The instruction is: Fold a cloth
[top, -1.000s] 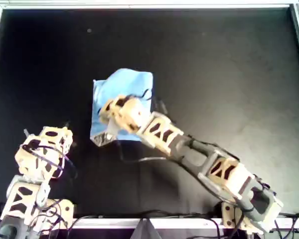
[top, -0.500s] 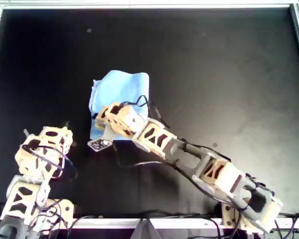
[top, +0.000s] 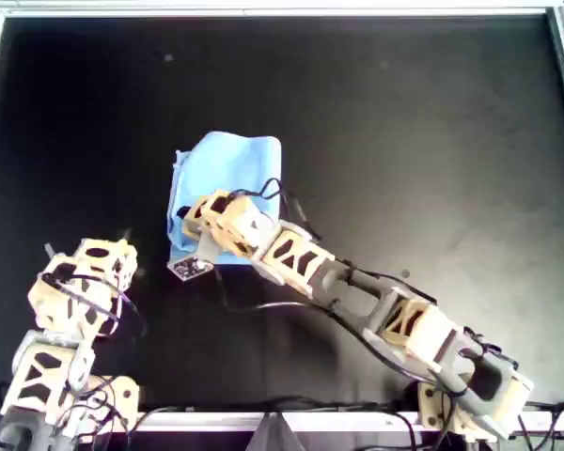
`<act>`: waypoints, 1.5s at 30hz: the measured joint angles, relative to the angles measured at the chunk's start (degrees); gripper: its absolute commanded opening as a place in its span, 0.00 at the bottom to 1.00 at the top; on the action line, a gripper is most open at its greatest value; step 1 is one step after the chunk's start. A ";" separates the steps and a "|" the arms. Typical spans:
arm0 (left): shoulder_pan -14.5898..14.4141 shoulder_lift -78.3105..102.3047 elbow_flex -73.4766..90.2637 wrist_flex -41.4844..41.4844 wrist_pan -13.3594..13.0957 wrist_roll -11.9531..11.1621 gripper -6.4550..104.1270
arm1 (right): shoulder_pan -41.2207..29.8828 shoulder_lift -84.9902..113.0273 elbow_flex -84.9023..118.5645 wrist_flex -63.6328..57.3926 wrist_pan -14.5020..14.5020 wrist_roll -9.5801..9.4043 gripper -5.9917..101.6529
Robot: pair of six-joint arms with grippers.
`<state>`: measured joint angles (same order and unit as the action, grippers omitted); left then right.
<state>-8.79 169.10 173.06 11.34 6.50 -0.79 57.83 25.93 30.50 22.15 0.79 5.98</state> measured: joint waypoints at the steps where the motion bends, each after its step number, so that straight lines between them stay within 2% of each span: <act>1: 0.00 0.00 0.00 0.00 0.00 0.00 0.44 | -0.26 0.35 0.09 0.97 -0.18 0.00 0.46; 6: 0.00 0.00 0.00 0.00 0.00 0.00 0.44 | -5.27 8.00 5.27 7.47 -0.53 0.00 0.45; 11: 0.00 0.00 0.00 0.00 0.00 0.00 0.44 | -17.75 22.50 15.21 9.05 0.53 0.00 0.44; 19: 0.00 0.00 0.00 0.00 -0.09 0.00 0.44 | -40.69 53.88 39.37 9.05 0.62 0.00 0.24; 26: 0.00 0.00 0.00 0.00 -0.09 0.00 0.44 | -54.14 80.51 63.81 9.05 0.62 -0.09 0.06; 32: 0.00 0.00 0.00 0.00 -0.09 0.00 0.44 | -58.27 102.48 82.62 9.05 0.44 0.00 0.04; 41: 0.00 0.00 0.00 0.00 -0.09 0.00 0.44 | -58.80 131.92 106.61 8.35 0.44 0.00 0.04; 45: 0.00 0.00 0.00 0.00 -0.09 0.00 0.44 | -58.80 139.04 118.21 2.90 0.44 0.00 0.04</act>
<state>-8.79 169.10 173.06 11.34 6.42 -0.79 -0.97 164.97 148.71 25.05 1.23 5.98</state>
